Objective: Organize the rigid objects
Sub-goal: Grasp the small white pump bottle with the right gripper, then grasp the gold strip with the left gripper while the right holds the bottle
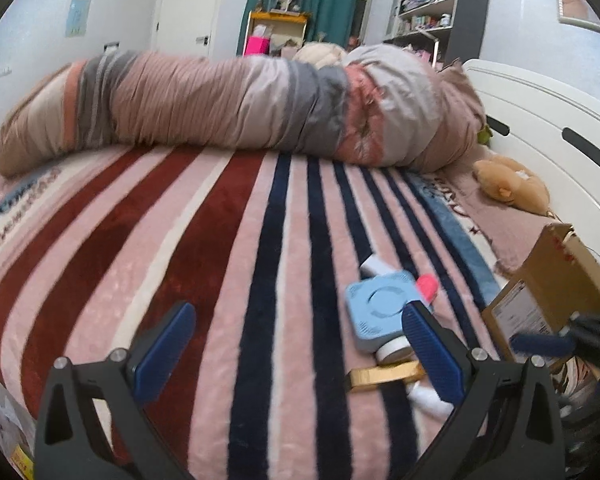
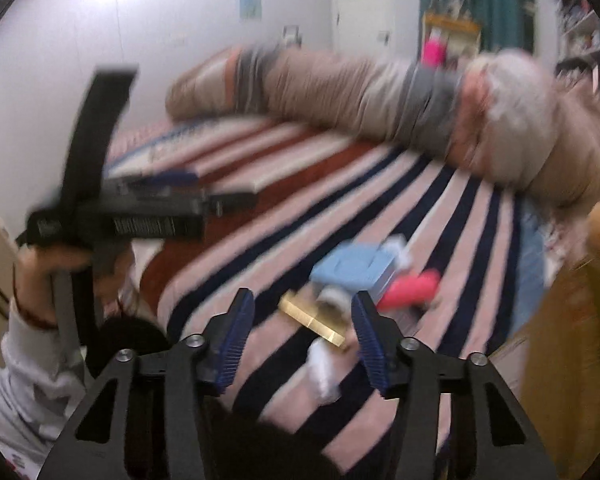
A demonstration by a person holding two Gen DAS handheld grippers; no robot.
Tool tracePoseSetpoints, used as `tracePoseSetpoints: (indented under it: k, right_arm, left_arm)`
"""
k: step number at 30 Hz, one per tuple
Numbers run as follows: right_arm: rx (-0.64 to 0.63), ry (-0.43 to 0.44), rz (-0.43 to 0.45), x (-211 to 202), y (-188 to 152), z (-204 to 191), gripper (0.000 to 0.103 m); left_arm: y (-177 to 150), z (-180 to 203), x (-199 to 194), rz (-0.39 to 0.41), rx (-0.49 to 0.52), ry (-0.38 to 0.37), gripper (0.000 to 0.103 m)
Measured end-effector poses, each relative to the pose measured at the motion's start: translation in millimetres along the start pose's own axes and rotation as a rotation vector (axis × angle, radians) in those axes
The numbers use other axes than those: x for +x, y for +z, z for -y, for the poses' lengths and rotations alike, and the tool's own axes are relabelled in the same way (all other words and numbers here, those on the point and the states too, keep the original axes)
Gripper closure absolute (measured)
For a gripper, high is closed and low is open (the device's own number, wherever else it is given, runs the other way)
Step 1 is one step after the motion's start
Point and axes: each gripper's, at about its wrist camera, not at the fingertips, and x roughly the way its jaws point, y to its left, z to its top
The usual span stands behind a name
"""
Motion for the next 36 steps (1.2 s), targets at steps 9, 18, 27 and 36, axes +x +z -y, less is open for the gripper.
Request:
tracePoseSetpoints:
  k: [9,18,27,36]
  right_arm:
    - [0.099,-0.023,-0.225,64.5,-35.0,26.3,0.065]
    - [0.099,-0.021,-0.229,65.0,-36.3,34.5,0.083]
    - [0.153,-0.047,-0.206,58.4,-47.3,38.8,0.083]
    - [0.191,-0.015,-0.19,57.3,-48.3,46.5,0.083]
  left_arm:
    - [-30.0,-15.1,29.2,-0.082,-0.026,-0.064,0.001]
    - [-41.5,1.0,52.9,-0.147,-0.013,-0.126,0.001]
    - [-60.1,43.1,100.0,-0.235,0.199,-0.244,0.015]
    - [-70.6,52.2,81.0,-0.284,0.321,-0.397,0.061]
